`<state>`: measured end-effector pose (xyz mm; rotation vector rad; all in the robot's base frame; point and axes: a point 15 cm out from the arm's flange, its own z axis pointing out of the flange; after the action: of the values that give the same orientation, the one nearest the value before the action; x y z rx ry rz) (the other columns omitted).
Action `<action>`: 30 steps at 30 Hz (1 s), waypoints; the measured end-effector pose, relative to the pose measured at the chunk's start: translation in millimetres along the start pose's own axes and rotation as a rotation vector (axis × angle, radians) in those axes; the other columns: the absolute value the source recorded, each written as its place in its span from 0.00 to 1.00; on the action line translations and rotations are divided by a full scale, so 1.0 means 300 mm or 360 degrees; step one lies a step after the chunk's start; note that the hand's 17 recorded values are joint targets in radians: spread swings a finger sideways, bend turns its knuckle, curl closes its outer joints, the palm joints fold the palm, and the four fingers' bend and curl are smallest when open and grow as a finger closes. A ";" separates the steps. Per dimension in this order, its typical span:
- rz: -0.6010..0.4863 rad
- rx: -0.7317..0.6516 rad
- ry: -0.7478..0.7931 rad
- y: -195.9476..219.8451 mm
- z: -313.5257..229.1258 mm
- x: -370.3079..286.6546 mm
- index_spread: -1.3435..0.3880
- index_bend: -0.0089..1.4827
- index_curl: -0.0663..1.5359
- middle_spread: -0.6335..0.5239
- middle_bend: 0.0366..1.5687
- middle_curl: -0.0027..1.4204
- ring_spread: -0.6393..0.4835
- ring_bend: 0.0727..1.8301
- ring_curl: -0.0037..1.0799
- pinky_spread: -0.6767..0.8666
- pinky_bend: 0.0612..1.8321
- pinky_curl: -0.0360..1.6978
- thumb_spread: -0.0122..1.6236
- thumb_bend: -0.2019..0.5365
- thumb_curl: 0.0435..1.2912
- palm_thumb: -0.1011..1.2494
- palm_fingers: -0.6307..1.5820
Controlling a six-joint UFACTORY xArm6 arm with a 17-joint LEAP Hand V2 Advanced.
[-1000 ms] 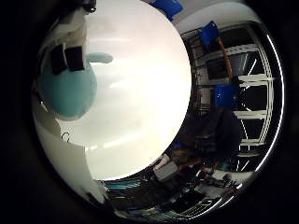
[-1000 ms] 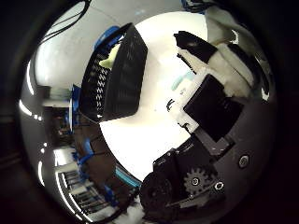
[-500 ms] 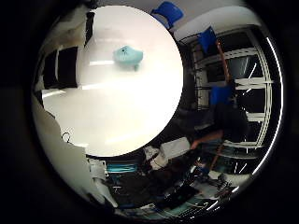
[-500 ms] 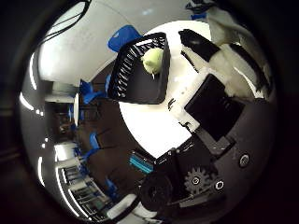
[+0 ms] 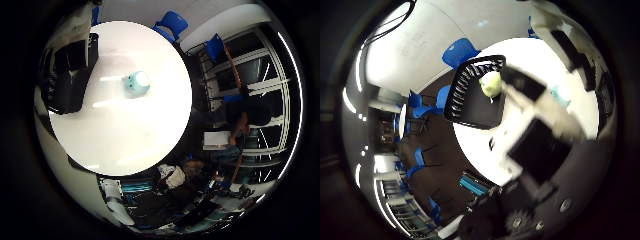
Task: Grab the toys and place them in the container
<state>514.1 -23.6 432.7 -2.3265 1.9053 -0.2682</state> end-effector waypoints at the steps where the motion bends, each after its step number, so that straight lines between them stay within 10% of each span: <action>1: 0.0022 -0.0024 -0.0001 0.004 0.027 0.027 0.53 0.26 0.52 0.34 0.45 0.49 0.34 0.54 0.60 0.24 0.40 0.50 0.73 0.24 0.28 0.57 0.41; 11: 0.0202 -0.0089 0.0023 -0.009 0.218 0.291 0.54 0.17 0.36 0.50 0.23 0.32 0.62 0.30 0.37 0.70 0.26 0.37 0.71 0.24 0.23 0.50 0.33; 30: 0.0196 0.0082 0.0101 -0.203 0.557 0.458 0.55 0.12 0.23 0.54 0.11 0.24 0.71 0.17 0.23 0.73 0.19 0.24 0.68 0.24 0.20 0.45 0.37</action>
<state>634.3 -149.0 290.2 -2.1832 2.0358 -0.3778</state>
